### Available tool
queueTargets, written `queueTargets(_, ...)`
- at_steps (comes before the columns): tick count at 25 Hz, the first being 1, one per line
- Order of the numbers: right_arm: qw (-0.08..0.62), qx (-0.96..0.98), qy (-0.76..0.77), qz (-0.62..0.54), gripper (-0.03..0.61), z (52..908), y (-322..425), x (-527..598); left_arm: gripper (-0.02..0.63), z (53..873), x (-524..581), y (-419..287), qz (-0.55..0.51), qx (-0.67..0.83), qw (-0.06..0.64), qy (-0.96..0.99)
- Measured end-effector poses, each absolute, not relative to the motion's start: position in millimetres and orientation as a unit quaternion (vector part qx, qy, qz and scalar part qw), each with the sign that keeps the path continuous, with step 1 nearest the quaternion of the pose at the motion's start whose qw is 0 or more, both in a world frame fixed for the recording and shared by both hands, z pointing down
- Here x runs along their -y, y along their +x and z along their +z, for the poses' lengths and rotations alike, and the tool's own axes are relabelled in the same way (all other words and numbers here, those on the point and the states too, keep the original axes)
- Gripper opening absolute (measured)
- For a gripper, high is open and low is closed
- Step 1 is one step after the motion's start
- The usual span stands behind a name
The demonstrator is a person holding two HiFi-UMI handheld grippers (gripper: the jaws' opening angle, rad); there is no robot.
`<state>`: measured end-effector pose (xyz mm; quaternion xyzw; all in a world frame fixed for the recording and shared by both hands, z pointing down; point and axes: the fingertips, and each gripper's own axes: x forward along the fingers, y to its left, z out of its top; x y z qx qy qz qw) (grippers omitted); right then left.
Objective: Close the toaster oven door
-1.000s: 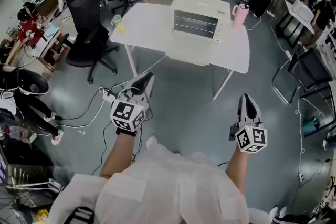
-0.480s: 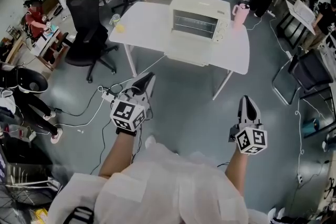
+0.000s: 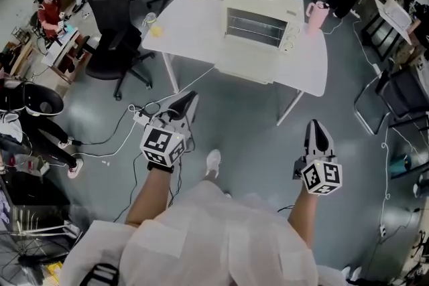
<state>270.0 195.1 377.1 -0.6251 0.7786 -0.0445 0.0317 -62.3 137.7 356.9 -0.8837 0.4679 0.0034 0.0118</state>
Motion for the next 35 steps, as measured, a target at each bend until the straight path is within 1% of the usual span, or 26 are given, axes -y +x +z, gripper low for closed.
queueTargets(13, 0.02, -0.772, -0.634, -0.033, 0.003, 366, 271, -65, 0.02, 357, 6, -64, 0.031, -0.466, 0.0, -0.884)
queueTargets(21, 0.023, -0.767, -0.641, -0.023, 0.003, 354, 254, 11, 0.02, 345, 88, -79, 0.043, -0.457, 0.007, -0.889)
queueTargets(28, 0.028, -0.762, -0.647, -0.016, 0.003, 354, 229, 55, 0.02, 345, 137, -102, 0.046, -0.447, 0.015, -0.893)
queueTargets(35, -0.001, -0.773, -0.634, -0.002, 0.003, 356, 208, 81, 0.02, 352, 161, -109, 0.049, -0.443, 0.011, -0.895)
